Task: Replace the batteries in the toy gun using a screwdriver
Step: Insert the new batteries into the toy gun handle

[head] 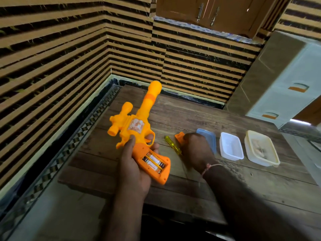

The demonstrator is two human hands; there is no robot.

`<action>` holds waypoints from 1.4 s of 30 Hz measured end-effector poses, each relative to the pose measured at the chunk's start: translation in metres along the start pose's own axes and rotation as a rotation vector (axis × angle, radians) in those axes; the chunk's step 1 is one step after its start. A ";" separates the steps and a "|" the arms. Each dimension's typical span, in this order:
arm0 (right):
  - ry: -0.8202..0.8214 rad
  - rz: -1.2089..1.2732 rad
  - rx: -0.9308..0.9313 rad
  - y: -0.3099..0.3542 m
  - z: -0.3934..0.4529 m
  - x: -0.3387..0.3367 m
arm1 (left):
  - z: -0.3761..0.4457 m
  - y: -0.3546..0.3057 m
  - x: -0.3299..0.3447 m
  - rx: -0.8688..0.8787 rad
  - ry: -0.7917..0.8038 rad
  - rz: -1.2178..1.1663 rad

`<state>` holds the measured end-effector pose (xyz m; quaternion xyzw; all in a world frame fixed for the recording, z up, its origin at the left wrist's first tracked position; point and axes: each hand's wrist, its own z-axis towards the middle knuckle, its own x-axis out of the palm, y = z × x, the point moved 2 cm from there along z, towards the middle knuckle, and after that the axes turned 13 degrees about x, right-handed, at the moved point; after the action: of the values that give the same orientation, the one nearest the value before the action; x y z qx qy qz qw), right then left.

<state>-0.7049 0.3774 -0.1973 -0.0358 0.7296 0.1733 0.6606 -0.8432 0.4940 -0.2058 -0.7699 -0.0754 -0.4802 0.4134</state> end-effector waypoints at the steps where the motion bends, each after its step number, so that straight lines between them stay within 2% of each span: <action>1: 0.012 0.003 0.007 0.001 0.004 0.001 | 0.001 0.001 -0.001 -0.008 0.000 0.001; 7: 0.004 0.091 0.043 0.001 0.001 -0.004 | 0.002 0.000 -0.002 -0.003 -0.004 0.025; 9: -0.070 0.324 0.054 -0.003 -0.014 -0.012 | 0.001 -0.001 -0.002 -0.007 -0.008 0.022; 11: -0.081 0.758 0.107 -0.007 -0.035 -0.021 | 0.001 -0.001 -0.002 -0.010 -0.016 0.027; 14: 0.167 1.356 0.230 -0.004 -0.074 -0.030 | 0.000 0.000 -0.002 -0.004 -0.032 0.051; 17: 0.346 1.641 0.234 0.000 -0.104 -0.033 | -0.002 0.002 0.000 -0.013 -0.030 0.059; 22: 0.423 1.850 0.230 0.002 -0.131 -0.037 | -0.006 0.003 0.003 -0.016 -0.012 0.078; 26: 0.410 1.848 0.211 0.003 -0.142 -0.035 | -0.008 0.004 0.005 -0.007 -0.001 0.102; 28: 0.371 1.773 0.183 0.003 -0.145 -0.035 | -0.008 0.005 0.007 -0.011 0.001 0.106; 42: -0.172 0.822 -0.135 0.016 -0.144 -0.017 | -0.015 0.010 0.011 -0.024 0.037 0.092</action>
<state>-0.8447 0.3457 -0.1678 0.2295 0.6125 0.4718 0.5913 -0.8425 0.4742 -0.1997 -0.7685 -0.0263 -0.4756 0.4271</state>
